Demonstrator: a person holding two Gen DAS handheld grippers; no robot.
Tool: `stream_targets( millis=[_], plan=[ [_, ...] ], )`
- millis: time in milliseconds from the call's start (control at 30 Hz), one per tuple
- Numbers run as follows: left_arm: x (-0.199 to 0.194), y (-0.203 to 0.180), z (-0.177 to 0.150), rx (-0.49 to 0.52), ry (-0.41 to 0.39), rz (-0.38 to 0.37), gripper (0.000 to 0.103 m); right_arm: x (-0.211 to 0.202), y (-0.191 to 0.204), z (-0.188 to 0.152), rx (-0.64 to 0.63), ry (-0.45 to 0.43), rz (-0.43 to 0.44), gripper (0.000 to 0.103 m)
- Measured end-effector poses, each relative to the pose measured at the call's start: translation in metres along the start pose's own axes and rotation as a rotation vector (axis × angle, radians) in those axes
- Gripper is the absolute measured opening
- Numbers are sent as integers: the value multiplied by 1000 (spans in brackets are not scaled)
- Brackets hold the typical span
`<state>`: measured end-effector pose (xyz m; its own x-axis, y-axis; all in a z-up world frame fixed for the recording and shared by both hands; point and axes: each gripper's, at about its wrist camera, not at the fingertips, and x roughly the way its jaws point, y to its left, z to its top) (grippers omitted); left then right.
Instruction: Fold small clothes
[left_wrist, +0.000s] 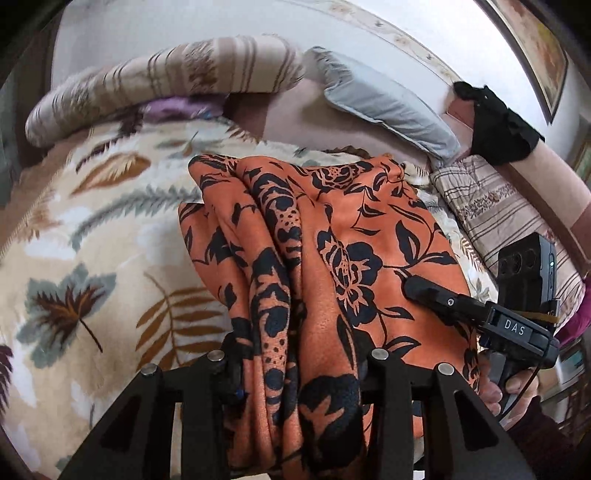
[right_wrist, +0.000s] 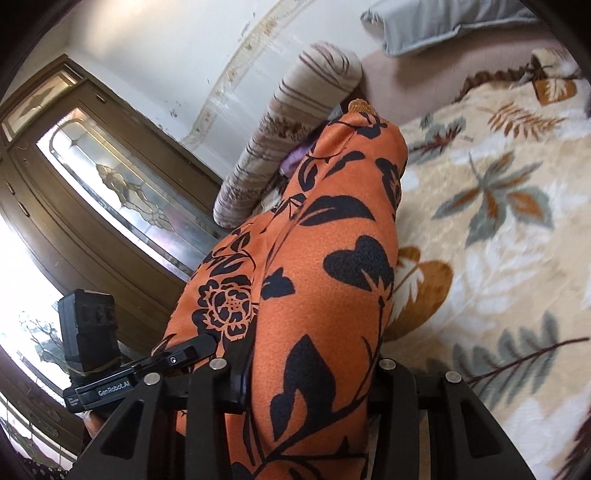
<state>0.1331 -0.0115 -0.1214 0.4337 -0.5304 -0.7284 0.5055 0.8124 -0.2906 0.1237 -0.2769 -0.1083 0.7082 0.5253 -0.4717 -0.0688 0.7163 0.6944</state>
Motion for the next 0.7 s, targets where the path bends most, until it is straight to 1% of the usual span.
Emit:
stream_targets(
  millis=[133,233,467,700],
  plan=[
    [-8,-28,3,57,-20,43,39,-20,-1,8,-11,-13,6,42],
    [-11,-43,4,78,-32,60,39,-29,-1,11,-19,-23,5,42],
    [-14,-71,1,100,-29,80,39,-59,-10,10,-31,-32,8,42],
    [-5,-95,-5,115,-19,96,39,-80,-24,4,-27,-39,-1,42]
  ],
)
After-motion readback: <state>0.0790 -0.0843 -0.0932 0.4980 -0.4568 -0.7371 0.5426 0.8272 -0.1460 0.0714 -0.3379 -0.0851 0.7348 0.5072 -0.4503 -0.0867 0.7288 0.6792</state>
